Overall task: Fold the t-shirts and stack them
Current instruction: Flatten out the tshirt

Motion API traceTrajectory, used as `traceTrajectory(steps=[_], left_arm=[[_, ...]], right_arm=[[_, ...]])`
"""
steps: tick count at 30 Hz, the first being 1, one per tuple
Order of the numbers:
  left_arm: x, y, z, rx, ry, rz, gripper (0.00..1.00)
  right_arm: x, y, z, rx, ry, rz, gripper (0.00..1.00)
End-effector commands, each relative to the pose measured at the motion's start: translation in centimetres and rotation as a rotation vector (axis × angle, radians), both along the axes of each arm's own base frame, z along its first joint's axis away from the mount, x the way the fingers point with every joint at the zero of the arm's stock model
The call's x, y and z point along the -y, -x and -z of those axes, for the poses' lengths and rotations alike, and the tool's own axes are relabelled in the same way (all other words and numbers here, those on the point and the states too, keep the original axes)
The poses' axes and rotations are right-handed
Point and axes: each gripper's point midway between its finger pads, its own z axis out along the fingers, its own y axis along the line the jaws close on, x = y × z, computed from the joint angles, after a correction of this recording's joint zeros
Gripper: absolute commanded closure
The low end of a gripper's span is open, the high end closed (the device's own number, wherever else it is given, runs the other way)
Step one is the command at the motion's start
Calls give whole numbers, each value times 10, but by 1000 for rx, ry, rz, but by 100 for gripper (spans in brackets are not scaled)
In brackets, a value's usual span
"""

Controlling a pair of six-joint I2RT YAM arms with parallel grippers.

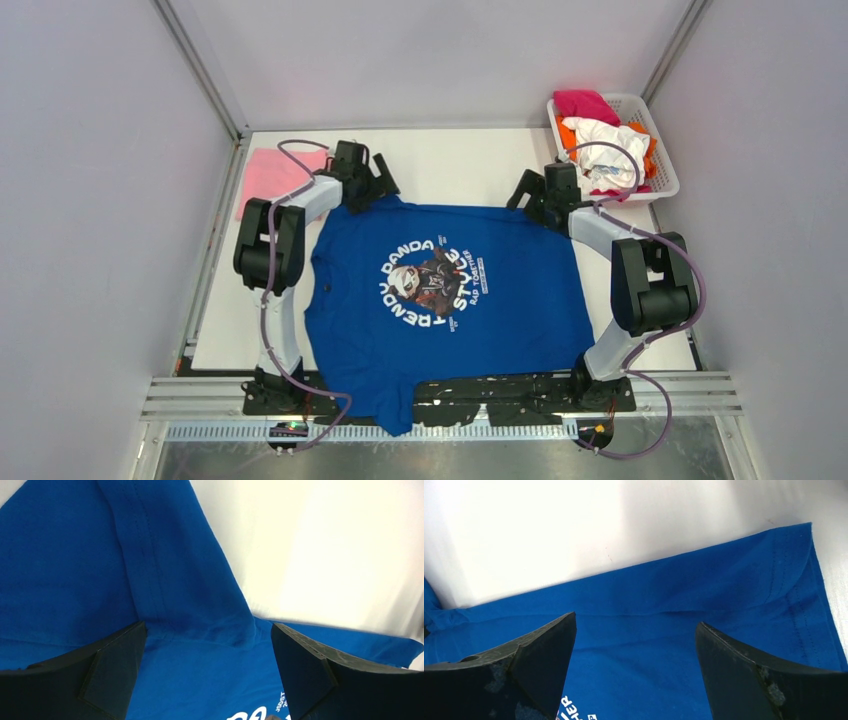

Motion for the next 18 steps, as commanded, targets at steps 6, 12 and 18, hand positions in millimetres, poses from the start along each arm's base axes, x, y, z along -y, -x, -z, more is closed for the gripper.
traceTrajectory(steps=[6, 12, 18], left_arm=[[18, -34, -27, 120, 130, 36, 2], [24, -50, -47, 185, 192, 55, 3], [34, -73, -55, 224, 264, 73, 4]], right_arm=[[4, -12, -21, 88, -14, 12, 5], [0, -12, -21, 88, -41, -11, 5], [1, -11, -20, 89, -42, -12, 5]])
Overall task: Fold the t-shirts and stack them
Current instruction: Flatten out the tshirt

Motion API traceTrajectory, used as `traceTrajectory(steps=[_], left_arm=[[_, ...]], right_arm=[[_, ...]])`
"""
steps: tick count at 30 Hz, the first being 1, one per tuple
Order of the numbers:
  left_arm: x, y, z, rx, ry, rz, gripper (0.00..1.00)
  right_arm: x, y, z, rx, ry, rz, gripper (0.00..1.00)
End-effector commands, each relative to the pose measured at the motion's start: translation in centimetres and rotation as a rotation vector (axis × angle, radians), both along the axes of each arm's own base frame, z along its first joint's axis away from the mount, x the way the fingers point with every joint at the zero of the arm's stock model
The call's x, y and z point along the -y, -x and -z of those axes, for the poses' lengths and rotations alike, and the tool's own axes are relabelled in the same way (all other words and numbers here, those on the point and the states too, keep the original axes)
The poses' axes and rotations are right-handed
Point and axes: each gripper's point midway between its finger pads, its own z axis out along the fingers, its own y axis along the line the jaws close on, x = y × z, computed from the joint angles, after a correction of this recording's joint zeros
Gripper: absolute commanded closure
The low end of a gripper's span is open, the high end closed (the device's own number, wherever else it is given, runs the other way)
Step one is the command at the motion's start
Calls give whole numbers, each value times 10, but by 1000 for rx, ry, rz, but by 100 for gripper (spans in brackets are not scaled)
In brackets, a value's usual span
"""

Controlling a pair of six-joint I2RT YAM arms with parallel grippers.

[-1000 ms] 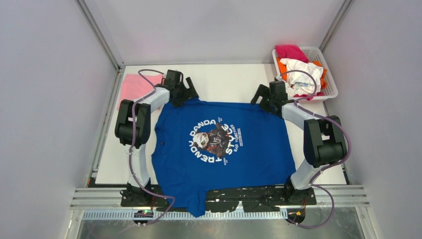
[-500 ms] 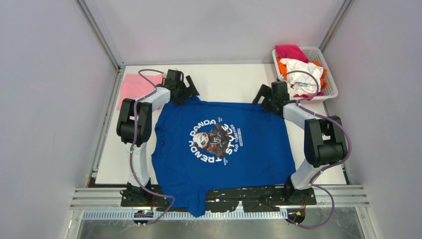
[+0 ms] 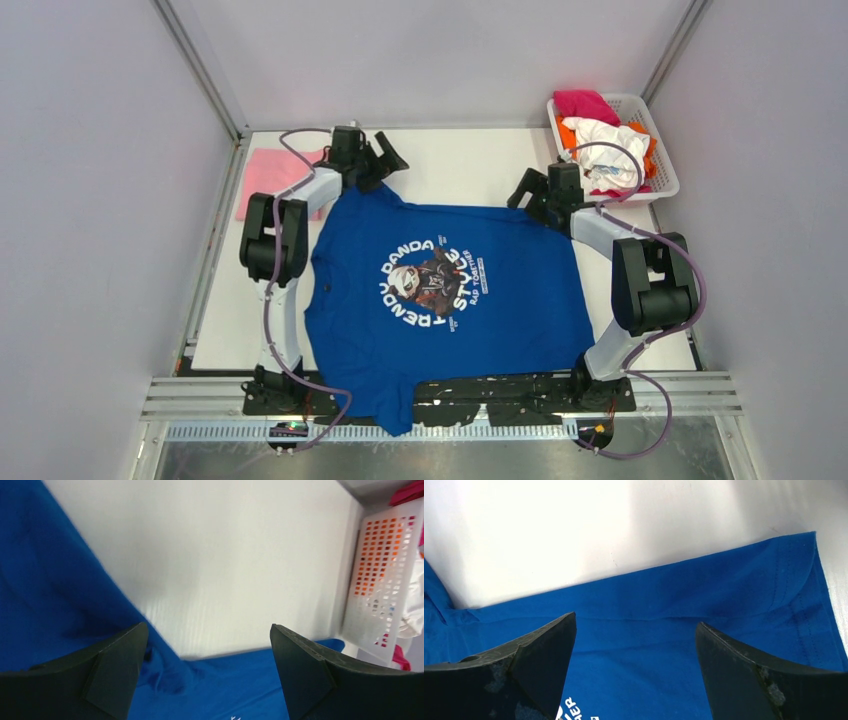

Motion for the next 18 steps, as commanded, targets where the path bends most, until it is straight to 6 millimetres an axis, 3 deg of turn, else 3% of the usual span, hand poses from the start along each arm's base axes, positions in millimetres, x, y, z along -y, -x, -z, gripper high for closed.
traceTrajectory(steps=[1, 5, 8, 13, 18], left_arm=[[12, -33, -30, 107, 96, 28, 4], [16, -47, -36, 116, 115, 43, 4], [19, -39, -47, 119, 140, 85, 5], [-11, -1, -61, 162, 30, 45, 3], [-35, 42, -38, 90, -47, -5, 2]], right_arm=[[1, -7, -18, 65, -15, -4, 5], [3, -6, -17, 63, -11, -2, 5], [4, -6, -19, 68, -9, -4, 5], [1, -6, -19, 69, -17, -19, 5], [1, -4, -18, 67, -18, -21, 5]])
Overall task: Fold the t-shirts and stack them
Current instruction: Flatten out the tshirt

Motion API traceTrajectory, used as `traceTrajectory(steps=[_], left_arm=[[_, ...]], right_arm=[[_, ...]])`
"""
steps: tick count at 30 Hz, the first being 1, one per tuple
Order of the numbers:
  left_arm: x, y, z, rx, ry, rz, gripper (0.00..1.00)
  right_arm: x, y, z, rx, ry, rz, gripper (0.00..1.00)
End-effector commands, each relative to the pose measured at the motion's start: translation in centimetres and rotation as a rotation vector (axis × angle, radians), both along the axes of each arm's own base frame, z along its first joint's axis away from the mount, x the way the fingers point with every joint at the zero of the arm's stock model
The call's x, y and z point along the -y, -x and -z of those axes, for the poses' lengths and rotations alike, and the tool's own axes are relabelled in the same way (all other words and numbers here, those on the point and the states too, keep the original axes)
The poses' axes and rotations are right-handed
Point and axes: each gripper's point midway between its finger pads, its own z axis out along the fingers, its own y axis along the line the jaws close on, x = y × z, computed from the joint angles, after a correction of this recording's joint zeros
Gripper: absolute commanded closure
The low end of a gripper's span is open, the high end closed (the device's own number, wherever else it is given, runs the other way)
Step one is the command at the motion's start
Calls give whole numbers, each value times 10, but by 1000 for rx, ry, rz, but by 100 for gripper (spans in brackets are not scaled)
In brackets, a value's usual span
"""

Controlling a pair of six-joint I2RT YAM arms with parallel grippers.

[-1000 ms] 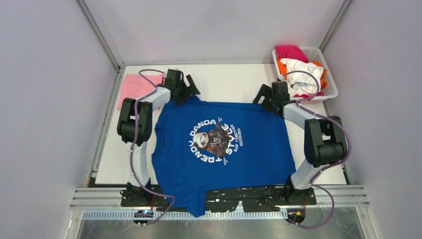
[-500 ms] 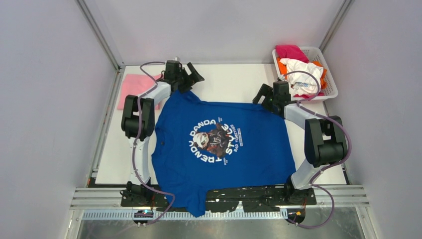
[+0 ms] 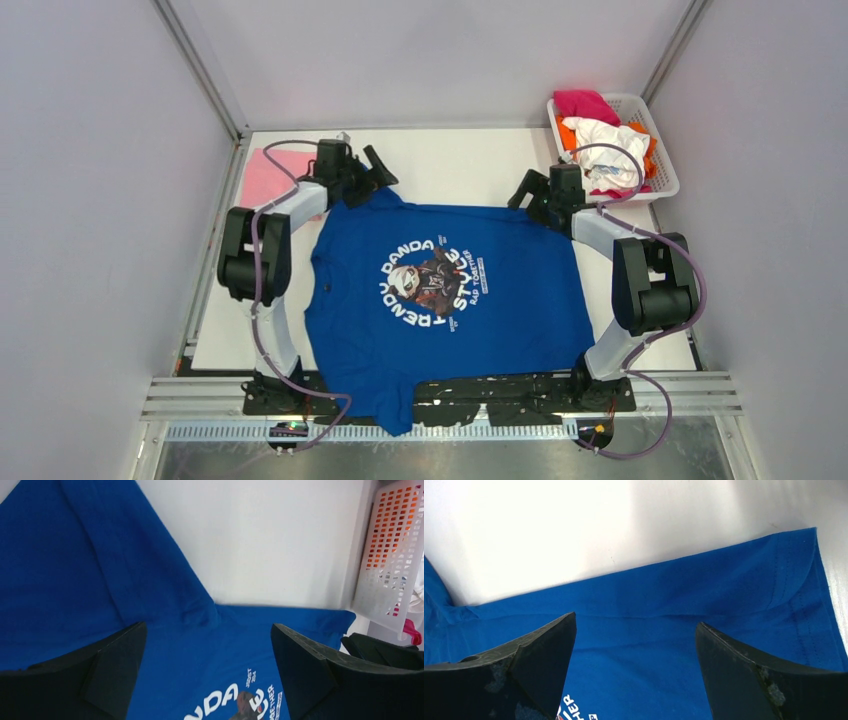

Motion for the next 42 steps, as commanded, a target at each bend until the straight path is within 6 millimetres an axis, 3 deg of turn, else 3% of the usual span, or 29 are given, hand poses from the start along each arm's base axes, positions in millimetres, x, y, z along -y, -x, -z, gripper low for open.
traceTrajectory(steps=[1, 5, 14, 20, 23, 27, 31, 38, 42], left_arm=[[-18, 13, -24, 64, -55, -28, 3], [-19, 21, 0, -12, -55, -39, 7], [-10, 10, 25, -97, -29, -29, 14], [-8, 30, 43, -166, -19, -5, 11], [-8, 46, 48, -186, -12, -2, 10], [-9, 72, 58, -210, -21, 15, 10], [-15, 98, 60, -227, -33, 25, 10], [-20, 161, 71, -260, -53, 46, 10], [-23, 193, 79, -287, -63, 37, 9]], right_arm=[[-1, -6, -21, 77, -3, -13, 5], [0, -6, -23, 81, -2, -10, 5], [0, -5, -20, 73, -2, -12, 5], [-6, 11, 8, -5, -26, -24, 5], [-8, 33, 37, -83, -43, -12, 4], [2, 66, 45, -152, -7, 35, 5], [-2, 106, 57, -254, -15, 36, 5], [-2, 179, 63, -360, 46, 21, 5], [-9, 198, 60, -343, 51, 9, 5]])
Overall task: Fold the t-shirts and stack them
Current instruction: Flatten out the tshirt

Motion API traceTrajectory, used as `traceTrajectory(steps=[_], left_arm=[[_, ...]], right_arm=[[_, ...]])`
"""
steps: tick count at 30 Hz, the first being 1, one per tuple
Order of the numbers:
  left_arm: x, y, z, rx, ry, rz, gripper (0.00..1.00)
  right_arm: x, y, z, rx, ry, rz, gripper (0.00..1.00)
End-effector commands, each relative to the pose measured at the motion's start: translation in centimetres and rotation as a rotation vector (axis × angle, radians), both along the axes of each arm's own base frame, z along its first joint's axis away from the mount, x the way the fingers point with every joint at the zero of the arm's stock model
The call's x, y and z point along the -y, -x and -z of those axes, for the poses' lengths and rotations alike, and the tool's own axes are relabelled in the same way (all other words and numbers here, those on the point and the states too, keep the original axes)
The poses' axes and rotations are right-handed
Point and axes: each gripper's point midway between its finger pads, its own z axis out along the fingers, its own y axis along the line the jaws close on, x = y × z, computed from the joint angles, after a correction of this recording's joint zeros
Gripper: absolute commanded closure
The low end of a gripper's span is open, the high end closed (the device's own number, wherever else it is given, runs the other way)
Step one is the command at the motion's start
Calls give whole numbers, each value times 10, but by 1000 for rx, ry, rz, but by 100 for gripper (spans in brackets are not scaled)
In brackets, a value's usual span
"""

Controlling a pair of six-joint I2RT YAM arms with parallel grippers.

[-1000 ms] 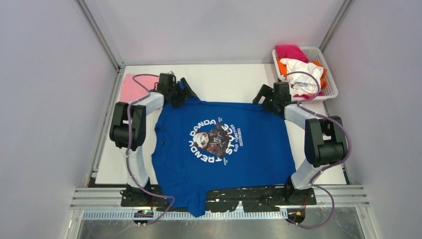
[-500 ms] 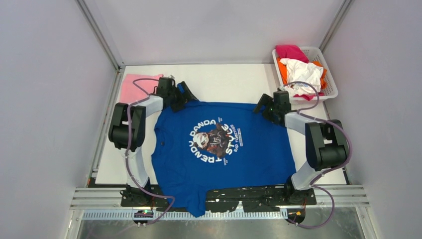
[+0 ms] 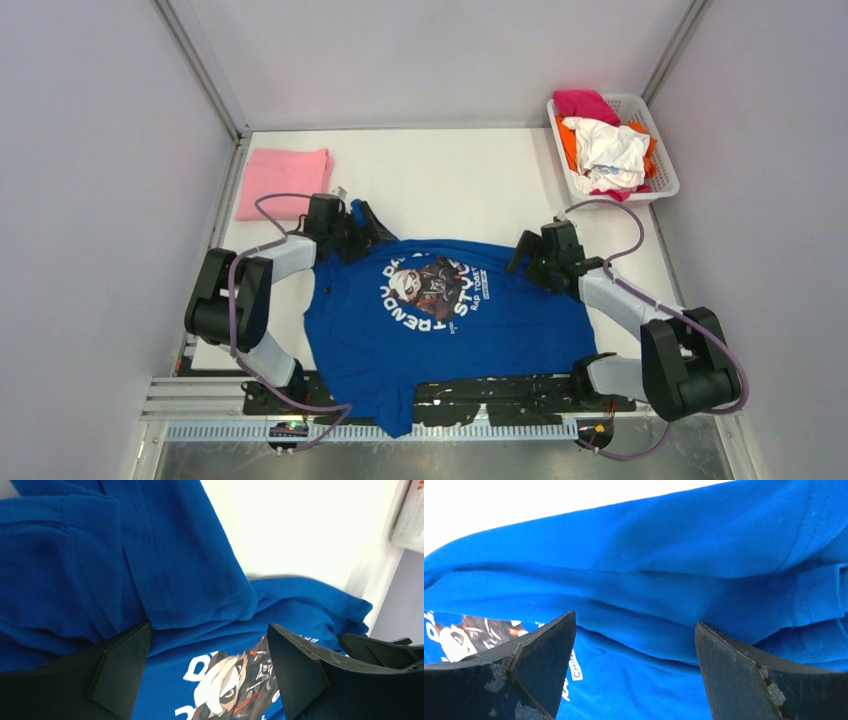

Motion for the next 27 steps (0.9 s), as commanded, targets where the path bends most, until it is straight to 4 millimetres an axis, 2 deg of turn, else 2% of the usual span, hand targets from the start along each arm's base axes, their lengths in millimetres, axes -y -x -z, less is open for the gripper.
traceTrajectory(steps=[1, 5, 7, 10, 14, 15, 16, 17, 18, 19, 20, 21, 22, 23, 24, 25, 27], left_arm=[[-12, 56, 38, -151, -74, -8, 9], [-4, 30, 23, -89, -46, -18, 10], [1, 8, 11, -36, -29, -25, 10], [5, -16, 5, -9, -23, -42, 10], [14, -42, -3, 22, -2, -35, 10], [16, -49, -5, 26, 4, -36, 10], [18, -55, -7, 31, 14, -34, 10], [20, -61, -11, 42, 23, -30, 10], [21, -67, -14, 55, 28, -30, 10], [23, -74, -21, 75, 33, -30, 10], [23, -79, -24, 88, 29, -33, 10], [21, -85, -28, 106, 18, -44, 10], [21, -90, -31, 122, 13, -47, 10], [20, -95, -33, 134, 5, -51, 10], [19, -100, -36, 145, 2, -55, 10], [19, -106, -39, 160, 2, -57, 10], [20, -118, -45, 181, 13, -59, 10]], right_arm=[[8, 48, 20, -122, 51, 30, 4], [17, 27, 3, -25, 94, 67, 5], [20, 4, -14, 40, 90, 96, 5], [19, -21, -26, 104, 61, 122, 5], [21, -46, -21, 105, 54, 153, 4], [21, -57, -26, 130, 45, 160, 5], [20, -61, -21, 119, 50, 156, 5], [20, -72, -28, 146, 52, 162, 5], [21, -75, -22, 132, 66, 167, 5], [24, -86, -29, 157, 77, 184, 5], [26, -92, -26, 153, 89, 183, 4], [27, -104, -35, 187, 90, 195, 5], [30, -110, -31, 181, 98, 200, 5], [29, -122, -42, 216, 89, 200, 5], [31, -128, -40, 215, 100, 198, 5], [31, -144, -54, 274, 94, 206, 5], [35, -164, -59, 321, 110, 210, 5]])
